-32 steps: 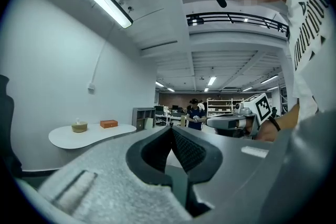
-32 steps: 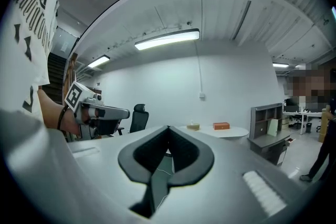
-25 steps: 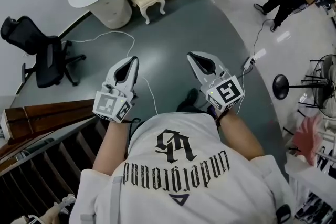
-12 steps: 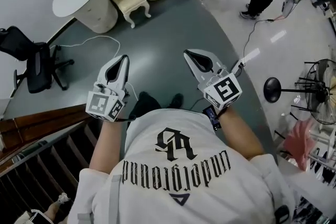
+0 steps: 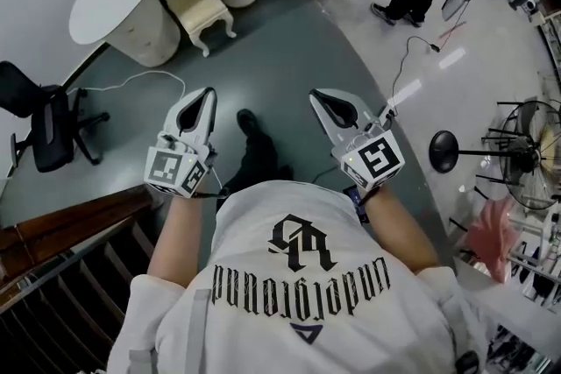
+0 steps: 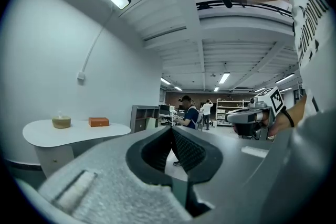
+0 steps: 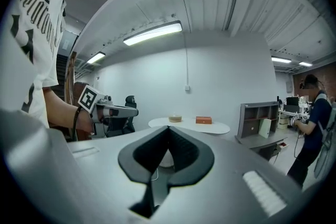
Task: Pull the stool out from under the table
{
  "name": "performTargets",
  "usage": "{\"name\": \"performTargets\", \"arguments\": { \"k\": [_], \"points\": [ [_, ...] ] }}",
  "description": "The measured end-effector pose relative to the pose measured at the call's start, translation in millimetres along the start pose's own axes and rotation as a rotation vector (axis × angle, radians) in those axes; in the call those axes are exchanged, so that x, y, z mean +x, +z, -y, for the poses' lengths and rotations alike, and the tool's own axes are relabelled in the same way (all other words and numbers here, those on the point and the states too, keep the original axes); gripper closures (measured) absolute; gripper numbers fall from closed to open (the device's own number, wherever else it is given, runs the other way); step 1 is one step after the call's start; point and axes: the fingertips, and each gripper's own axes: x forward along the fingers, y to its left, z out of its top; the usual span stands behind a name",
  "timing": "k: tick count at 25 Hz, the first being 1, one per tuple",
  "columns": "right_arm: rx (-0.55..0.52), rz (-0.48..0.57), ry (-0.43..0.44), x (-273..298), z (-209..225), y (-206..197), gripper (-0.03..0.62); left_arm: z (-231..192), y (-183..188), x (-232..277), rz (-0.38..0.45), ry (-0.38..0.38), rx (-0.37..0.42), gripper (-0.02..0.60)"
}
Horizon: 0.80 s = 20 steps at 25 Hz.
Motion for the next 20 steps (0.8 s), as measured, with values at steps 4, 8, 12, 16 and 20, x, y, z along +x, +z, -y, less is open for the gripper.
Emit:
{"name": "performTargets", "arguments": {
  "k": [4,8,12,16,20],
  "points": [
    [-0.001,-0.004,-0.013,16.2,26.9,-0.9,0.592,-21.1,-7.7,32.9,-0.002,-0.003,-0.004,0.574],
    [0.002,-0.007,-0.010,51.4,57.7,-2.3,0.591,-48.1,-4.5,66.6,-0.014,-0.004,0.003,0.574],
    [0.005,-0.011,0.019,103.3,85.3,-3.3,0.592,-95.5,-9.7,96.7,-0.020,0.033,-0.042,0.574],
    [-0.002,-0.018,0.060,166.2,109.4,0.6,0.592,-149.3,-2.4,127.6,-0.023,0.059,-0.034,0.574],
    [0.005,-0.030,0.085,234.0,134.2,2.3,0.592,-207.2,5.8,156.2,-0.021,0.076,-0.016,0.574]
  ]
}}
